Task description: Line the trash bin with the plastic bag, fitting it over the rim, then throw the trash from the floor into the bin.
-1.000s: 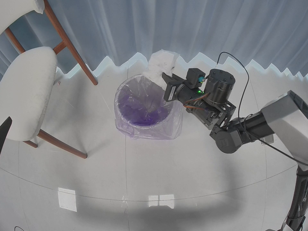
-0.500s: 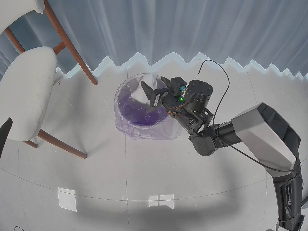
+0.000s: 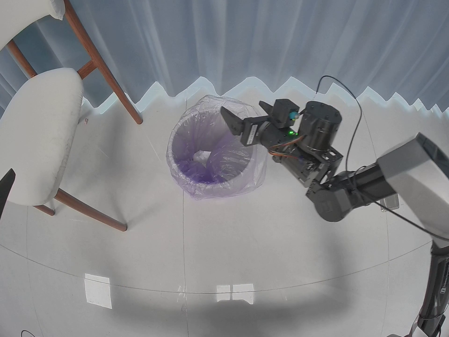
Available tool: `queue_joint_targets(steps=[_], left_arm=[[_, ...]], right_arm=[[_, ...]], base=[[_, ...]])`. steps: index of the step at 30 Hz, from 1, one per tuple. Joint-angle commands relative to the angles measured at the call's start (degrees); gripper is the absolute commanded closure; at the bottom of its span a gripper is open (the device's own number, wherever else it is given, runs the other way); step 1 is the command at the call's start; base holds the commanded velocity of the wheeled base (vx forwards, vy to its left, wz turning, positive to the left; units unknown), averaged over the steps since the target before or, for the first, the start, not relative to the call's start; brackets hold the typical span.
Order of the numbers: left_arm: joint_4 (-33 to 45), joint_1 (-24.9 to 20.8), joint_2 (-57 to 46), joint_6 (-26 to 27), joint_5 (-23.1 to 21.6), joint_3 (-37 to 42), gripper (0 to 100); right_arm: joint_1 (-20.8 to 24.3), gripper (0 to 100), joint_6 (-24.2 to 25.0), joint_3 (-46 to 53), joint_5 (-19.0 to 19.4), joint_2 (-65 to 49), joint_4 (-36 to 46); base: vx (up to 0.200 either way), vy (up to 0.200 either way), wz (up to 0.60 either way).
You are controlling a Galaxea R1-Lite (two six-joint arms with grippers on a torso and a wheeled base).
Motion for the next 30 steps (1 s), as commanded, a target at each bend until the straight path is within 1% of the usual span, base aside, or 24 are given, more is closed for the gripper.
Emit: queue_joint_targets(steps=[1,2,6,7,8,9,11,14,16,17,18,21,22,23,24,25,26,27,28,29,30], left_arm=[[0.03,-0.45,-2.15,-0.08,-0.35,1.14,0],[0.03,-0.45,-2.41,-0.08,-0.35,1.31,0],[0.03,-0.45,-3.82,-0.16,-0.26,2.37,0],[0.03,-0.45,-3.82,-0.16,-0.26,2.37,0],[0.03,-0.45,-5.49,-0.34,-0.26,4.39,0],[0.12,-0.54,-6.72,-0.43,-0.26,5.8,0],[0.21,-0.54,-8.48,-0.34,-0.35,7.64,0],[0.73,-0.28,-12.08,-0.34,-0.17,11.69,0],[0.73,0.25,-14.63,-0.08,0.0,14.59,0],[0.82,0.25,-15.51,-0.08,0.09,15.55,0],[1.26,0.51,-17.97,0.19,0.36,18.28,0],[5.04,1.57,-25.97,1.15,0.44,23.81,0],[6.01,1.75,-27.55,1.33,0.44,24.52,0],[10.23,2.62,-33.09,2.03,0.27,26.54,0],[14.36,3.59,-35.55,2.21,0.18,26.54,0],[15.59,3.94,-35.55,2.21,0.44,26.54,0],[17.96,4.03,-35.55,2.38,0.8,25.92,0],[16.55,3.85,-35.55,2.47,0.53,26.19,0],[15.94,3.94,-35.55,2.74,0.27,26.36,0],[15.76,3.94,-35.55,3.44,-0.52,26.45,0],[15.76,3.85,-35.46,4.14,-1.4,26.45,0]], right_arm=[[-8.02,0,0.1,26.44,-0.04,-26.83,-0.35],[-9.43,0,0.1,29.25,-0.04,-29.55,-0.35],[-18.92,0,0.1,42.26,0.22,-42.39,0.09],[-18.92,0,0.1,42.26,0.22,-42.39,0.09],[-24.11,0,0.1,49.02,0.57,-48.98,0.35],[-26.83,0,0.1,52.54,1.36,-52.41,0.35],[-29.91,0,0.1,57.02,3.21,-57.15,0.44],[-34.65,0,0.1,64.93,7.25,-66.2,1.41],[-35.71,0,0.1,69.24,9.19,-71.65,2.81],[-35.71,0,0.01,70.47,9.63,-73.15,3.43],[-35.62,0,-0.43,73.02,10.07,-76.84,5.1],[-35.62,0,-2.01,77.85,10.15,-84.13,9.23],[-35.62,0,-2.45,78.64,10.15,-85.28,10.02],[-35.62,0,-2.62,79.0,9.98,-89.85,15.47],[-35.71,0,-2.36,79.0,9.98,-93.45,20.66],[-35.71,0,-2.27,79.0,9.98,-94.59,22.06],[-35.71,0,-2.18,79.0,9.89,-99.34,27.95],[-35.71,0,-2.45,79.0,9.8,-106.81,36.04],[-35.71,0,-2.71,79.0,9.8,-112.26,42.28],[-35.8,0,-3.42,79.0,9.71,-121.4,53.7],[-35.09,0,-5.0,78.2,9.27,-126.23,61.35]], base=[[0.0,0.0,0.0],[0.0,0.0,0.0],[0.0,0.0,0.0],[0.0,0.0,0.0],[0.0,0.0,0.0],[0.0,0.0,0.0],[0.0,0.0,0.0],[0.0,0.0,0.0],[0.0,0.0,0.0],[0.0,0.0,0.0],[0.0,0.0,0.0],[0.0,0.0,0.0],[0.0,0.0,0.0],[0.0,0.0,0.0],[0.0,0.0,0.0],[0.0,0.0,0.0],[0.0,0.0,0.0],[0.0,0.0,0.0],[0.0,0.0,0.0],[0.0,0.0,0.0],[0.0,0.0,0.0]])
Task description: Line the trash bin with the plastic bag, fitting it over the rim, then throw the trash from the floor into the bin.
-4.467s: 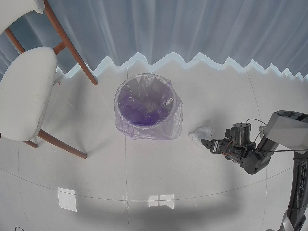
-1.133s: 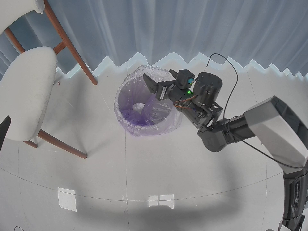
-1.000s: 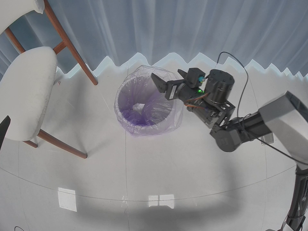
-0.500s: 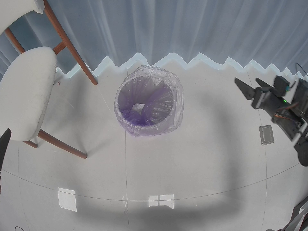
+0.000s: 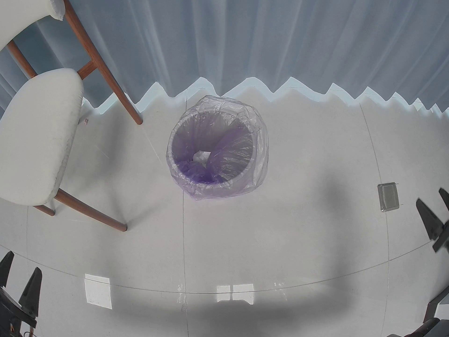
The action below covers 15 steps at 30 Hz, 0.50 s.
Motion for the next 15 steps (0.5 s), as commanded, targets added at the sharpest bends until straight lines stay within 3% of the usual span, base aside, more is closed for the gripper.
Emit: queue_joint_targets(steps=[1,3,9,11,12,13,15], left_arm=[[7.19,2.32,-14.6,3.5,-2.56,7.76,0],[7.37,2.32,-14.6,5.17,-3.97,7.76,0],[7.81,2.41,-14.34,9.04,-2.3,7.76,0],[7.98,2.58,-14.07,9.04,0.69,7.67,0],[8.6,2.67,-13.72,8.95,7.46,7.59,0],[8.6,2.67,-13.72,8.6,10.71,7.59,0],[8.6,2.67,-13.72,8.07,13.26,7.59,0]], right_arm=[[-3.22,0,-3.41,5.87,-0.16,-47.7,46.25],[-3.22,0,-2.36,7.45,-6.66,-46.73,42.64],[-3.22,0,-1.21,8.07,-7.54,-47.61,41.5],[-3.22,0,-1.21,8.07,-7.54,-47.61,41.41],[-3.22,0,-0.77,8.07,-7.45,-47.61,41.24],[-3.22,0,-0.33,8.07,-7.45,-47.61,41.24],[-3.22,0,0.37,8.07,-7.54,-47.61,41.15]], base=[[0.0,0.0,0.0],[0.0,0.0,0.0],[0.0,0.0,0.0],[0.0,0.0,0.0],[0.0,0.0,0.0],[0.0,0.0,0.0],[0.0,0.0,0.0]])
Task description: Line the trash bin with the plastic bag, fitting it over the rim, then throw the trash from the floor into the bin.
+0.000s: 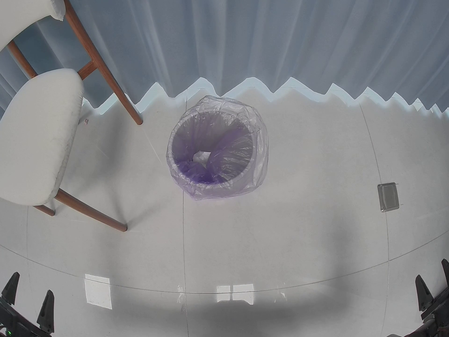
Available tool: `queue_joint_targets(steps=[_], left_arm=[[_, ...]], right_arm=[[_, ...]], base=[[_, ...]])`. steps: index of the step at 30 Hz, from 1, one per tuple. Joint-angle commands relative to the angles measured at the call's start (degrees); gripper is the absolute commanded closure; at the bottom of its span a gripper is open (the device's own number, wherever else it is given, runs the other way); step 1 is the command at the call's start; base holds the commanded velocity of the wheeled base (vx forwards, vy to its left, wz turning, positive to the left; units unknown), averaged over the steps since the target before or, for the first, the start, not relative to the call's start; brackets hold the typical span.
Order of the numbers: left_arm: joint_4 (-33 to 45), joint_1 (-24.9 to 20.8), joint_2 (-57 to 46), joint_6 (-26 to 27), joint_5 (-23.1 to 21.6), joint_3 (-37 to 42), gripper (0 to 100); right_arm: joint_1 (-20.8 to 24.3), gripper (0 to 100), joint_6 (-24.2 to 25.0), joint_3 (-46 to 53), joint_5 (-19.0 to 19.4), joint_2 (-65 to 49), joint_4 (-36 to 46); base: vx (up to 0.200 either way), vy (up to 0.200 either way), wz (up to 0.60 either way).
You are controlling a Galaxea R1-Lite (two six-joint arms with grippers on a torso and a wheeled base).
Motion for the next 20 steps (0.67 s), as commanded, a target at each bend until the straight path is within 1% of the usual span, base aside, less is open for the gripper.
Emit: queue_joint_targets(steps=[1,2,4,5,6,7,12,15,20], left_arm=[[1.86,0.44,-2.65,-0.01,10.86,1.38,0],[1.86,0.27,-2.74,0.17,9.98,1.38,0],[1.95,0.27,-2.74,2.37,4.18,1.29,0],[2.21,0.18,-2.74,2.81,0.14,1.29,0],[1.95,0.18,-2.65,2.63,-2.85,1.38,0],[1.95,0.09,-2.65,2.37,-3.55,1.29,0],[1.95,0.18,-2.74,1.93,-1.62,1.38,0],[3.7,0.18,-2.74,-1.33,1.46,1.47,0],[3.62,0.09,-2.74,-0.45,1.1,1.47,0]], right_arm=[[-0.58,0,1.29,1.67,-1.74,-7.57,0.25],[-0.58,0,1.29,1.67,-1.74,-7.57,0.25],[-0.58,0,1.2,1.67,-1.74,-7.57,0.25],[-0.58,0,1.2,1.67,-1.74,-7.57,0.25],[-0.58,0,1.11,1.67,-1.65,-7.57,0.25],[-0.58,0,0.93,1.67,-1.65,-7.57,0.25],[-0.58,0,-0.12,1.67,-1.48,-7.57,0.51],[-0.58,0,-0.12,1.67,-1.56,-7.57,0.51],[-0.58,0,-0.91,1.67,-1.56,-7.57,0.6]], base=[[0.0,0.0,0.0],[0.0,0.0,0.0],[0.0,0.0,0.0],[0.0,0.0,0.0],[0.0,0.0,0.0],[0.0,0.0,0.0],[0.0,0.0,0.0],[0.0,0.0,0.0],[0.0,0.0,0.0]])
